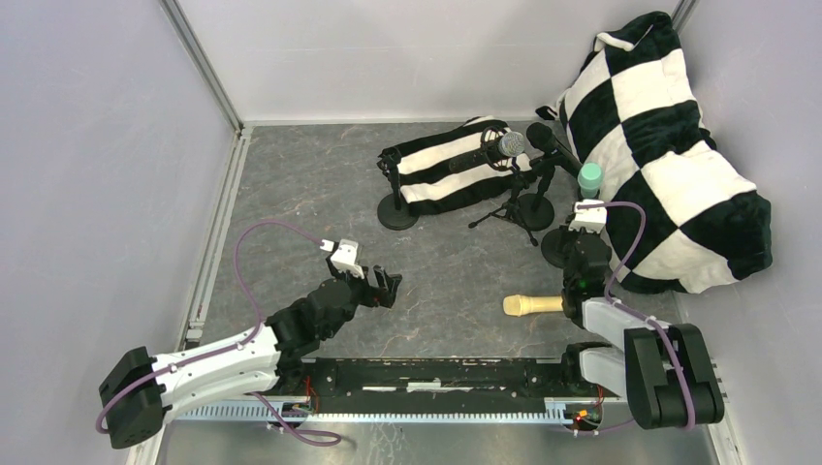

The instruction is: Attach the microphones to the stand

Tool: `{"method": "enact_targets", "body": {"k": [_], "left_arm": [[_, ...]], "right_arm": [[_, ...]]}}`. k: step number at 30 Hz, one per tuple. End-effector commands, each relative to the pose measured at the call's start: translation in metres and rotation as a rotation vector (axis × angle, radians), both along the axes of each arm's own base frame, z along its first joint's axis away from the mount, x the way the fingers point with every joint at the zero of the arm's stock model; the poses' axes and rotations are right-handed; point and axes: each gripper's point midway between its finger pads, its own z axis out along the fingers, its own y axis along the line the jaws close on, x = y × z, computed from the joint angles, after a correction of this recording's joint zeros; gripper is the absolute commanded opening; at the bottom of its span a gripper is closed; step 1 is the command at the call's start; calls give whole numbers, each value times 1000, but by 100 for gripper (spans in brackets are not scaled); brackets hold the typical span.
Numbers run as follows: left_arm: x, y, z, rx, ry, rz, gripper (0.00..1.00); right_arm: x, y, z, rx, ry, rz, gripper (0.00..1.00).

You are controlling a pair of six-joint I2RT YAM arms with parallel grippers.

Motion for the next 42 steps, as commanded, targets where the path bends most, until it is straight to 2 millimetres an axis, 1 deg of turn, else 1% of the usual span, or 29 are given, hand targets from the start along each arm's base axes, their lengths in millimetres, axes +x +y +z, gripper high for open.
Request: {"method": "enact_targets", "body": {"k": [1,7,8,12,16,18,20,23,30,35,39,42], "left_arm": [[2,-3,17,-42,-22,6,94],[2,0,17,-44,-22,15,94],[1,1,16,-44,-21,17,94],[1,2,14,-49,-17,23,94],[1,1,11,-42,-10,19,94],[1,1,11,-41,-10,19,94],[1,0,11,-42,-10,19,94],[1,0,11,-40,-10,19,94],[2,1,10,-44,-6,25,94],[3,-1,10,-43,-1,28,94],[6,-1,10,-34,0,42,94],[8,-5,14,-35,15,48,95]], "right_arm": [[18,6,48,30,-204,45,0],[21,6,38,31,-180,52,0],[21,7,37,31,-177,54,4],[17,7,33,52,-167,50,36],[12,7,30,64,-157,50,53],[8,8,27,73,-152,51,58],[4,9,28,82,-156,54,60],[-1,10,23,100,-140,55,63],[-22,14,3,183,-95,55,68],[-33,9,6,221,-107,16,69],[-43,15,2,291,-105,25,68],[-50,24,0,331,-104,58,69]]}}
